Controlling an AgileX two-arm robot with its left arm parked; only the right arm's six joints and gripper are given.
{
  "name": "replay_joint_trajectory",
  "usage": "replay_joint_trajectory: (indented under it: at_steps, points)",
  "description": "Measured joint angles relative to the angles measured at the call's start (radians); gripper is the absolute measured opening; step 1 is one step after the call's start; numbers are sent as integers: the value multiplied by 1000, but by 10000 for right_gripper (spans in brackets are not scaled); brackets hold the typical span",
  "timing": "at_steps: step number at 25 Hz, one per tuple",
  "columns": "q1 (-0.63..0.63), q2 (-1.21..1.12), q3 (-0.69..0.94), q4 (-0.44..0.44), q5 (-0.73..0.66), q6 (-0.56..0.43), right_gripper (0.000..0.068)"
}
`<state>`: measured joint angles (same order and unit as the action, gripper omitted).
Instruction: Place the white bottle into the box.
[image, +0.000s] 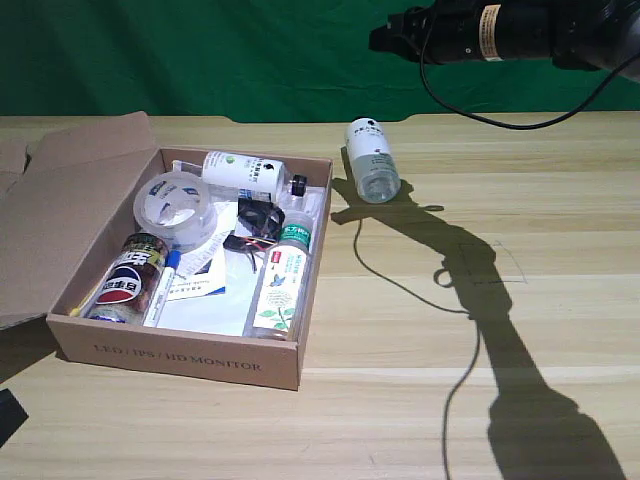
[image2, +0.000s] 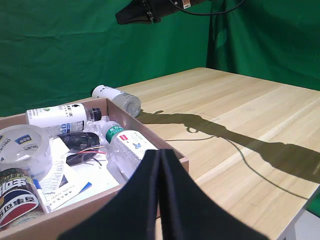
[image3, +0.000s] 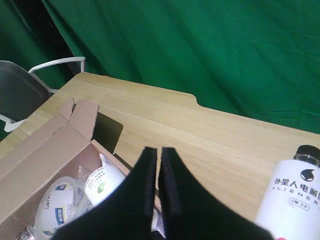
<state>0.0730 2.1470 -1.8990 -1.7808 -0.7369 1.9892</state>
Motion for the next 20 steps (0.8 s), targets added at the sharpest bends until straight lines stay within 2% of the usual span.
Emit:
replay_joint_trajectory:
  at_steps: [7,11,16,20]
  points:
    - [0,-128,169,0,-37,-5,4]
    - [0,-221,301,-3,-32,-50,4]
    - [0,-411,487,-4,44,-157,4]
    - [0,-602,647,-2,171,-234,4]
